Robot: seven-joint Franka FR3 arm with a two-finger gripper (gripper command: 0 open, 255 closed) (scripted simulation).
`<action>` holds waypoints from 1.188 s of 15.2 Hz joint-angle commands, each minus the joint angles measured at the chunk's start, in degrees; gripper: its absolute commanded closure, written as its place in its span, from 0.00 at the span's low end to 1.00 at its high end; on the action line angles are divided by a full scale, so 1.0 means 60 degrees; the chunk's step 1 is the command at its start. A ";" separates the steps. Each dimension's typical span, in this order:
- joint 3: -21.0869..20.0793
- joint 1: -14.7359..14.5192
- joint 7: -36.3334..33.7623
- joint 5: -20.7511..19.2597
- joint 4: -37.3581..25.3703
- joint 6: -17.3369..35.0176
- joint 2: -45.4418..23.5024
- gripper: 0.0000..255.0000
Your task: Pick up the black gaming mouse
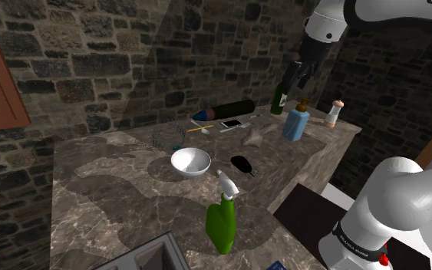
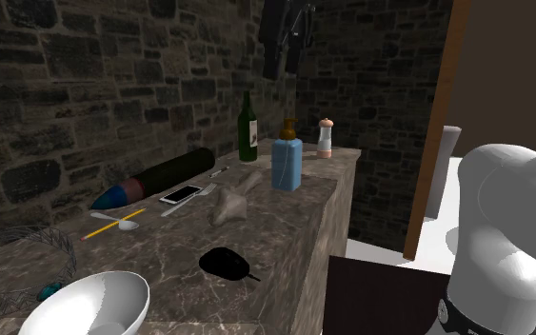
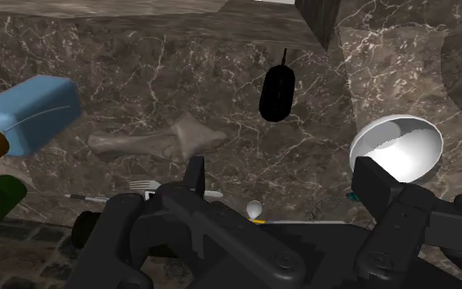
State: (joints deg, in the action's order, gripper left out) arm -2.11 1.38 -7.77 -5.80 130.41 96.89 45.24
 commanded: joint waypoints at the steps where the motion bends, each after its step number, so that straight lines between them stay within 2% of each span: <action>1: 0.0000 0.0000 0.0000 0.0000 0.0000 0.0000 0.0000 0.00; 10: 0.0437 -0.0067 0.0107 0.0263 0.1855 0.2566 -0.1153 0.00; 18: 0.0794 -0.0200 0.0352 0.0615 0.2798 0.5005 -0.3054 0.00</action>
State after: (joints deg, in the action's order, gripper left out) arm 2.41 0.35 -5.89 -2.48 146.94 125.06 28.72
